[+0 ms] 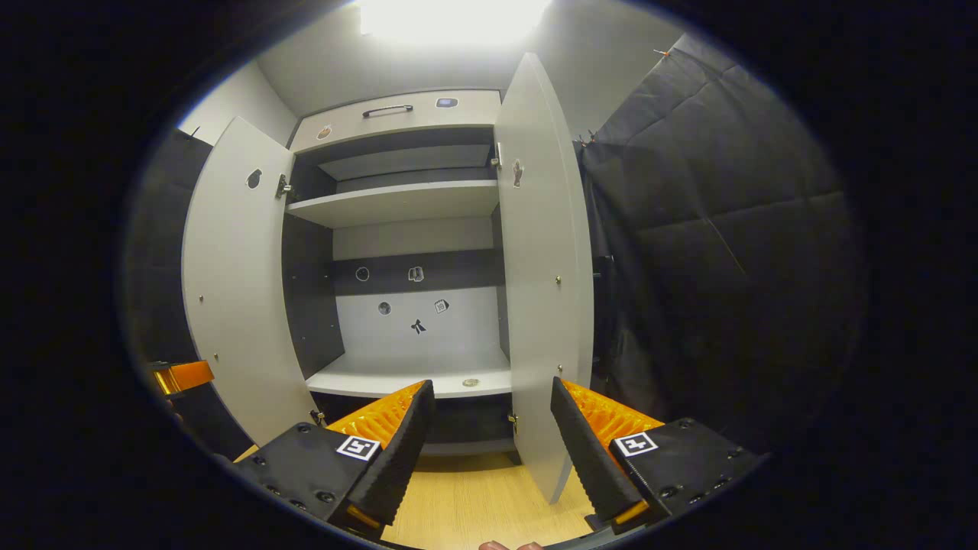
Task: Open the right door of the double-door shoe cabinet with the right hand, and open the left door with the left hand.
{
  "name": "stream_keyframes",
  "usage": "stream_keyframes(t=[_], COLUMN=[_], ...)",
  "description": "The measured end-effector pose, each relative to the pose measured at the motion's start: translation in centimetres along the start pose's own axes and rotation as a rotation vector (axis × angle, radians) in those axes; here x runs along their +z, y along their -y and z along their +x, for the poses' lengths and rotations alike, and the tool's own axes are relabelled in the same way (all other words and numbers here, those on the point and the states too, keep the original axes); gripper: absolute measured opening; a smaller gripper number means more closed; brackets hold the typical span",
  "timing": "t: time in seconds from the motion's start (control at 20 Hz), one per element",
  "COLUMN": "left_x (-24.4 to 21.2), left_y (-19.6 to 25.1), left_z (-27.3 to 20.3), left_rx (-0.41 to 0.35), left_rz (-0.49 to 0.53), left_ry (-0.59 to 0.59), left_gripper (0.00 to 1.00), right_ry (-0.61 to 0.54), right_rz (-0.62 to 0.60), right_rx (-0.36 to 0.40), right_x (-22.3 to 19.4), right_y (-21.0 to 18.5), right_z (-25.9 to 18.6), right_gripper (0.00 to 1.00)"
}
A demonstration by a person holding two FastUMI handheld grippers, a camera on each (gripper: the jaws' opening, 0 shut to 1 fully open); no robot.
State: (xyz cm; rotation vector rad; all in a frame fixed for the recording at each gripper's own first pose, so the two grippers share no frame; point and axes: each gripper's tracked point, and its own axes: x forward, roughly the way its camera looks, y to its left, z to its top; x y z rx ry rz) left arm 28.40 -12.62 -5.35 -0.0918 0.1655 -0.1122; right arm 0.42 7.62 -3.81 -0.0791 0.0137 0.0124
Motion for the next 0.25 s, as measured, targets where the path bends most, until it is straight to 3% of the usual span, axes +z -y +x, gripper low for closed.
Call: stream_keyframes(t=[0.25], left_x=[0.0], left_y=[-0.1], left_z=[0.1], left_rx=[-0.014], left_rz=[0.067], left_ry=[0.011], left_gripper=[0.93], right_ry=[-0.008], right_rz=[0.007], right_rx=[0.025], right_x=[0.1], right_y=[0.1], right_z=[1.3], right_gripper=[0.95])
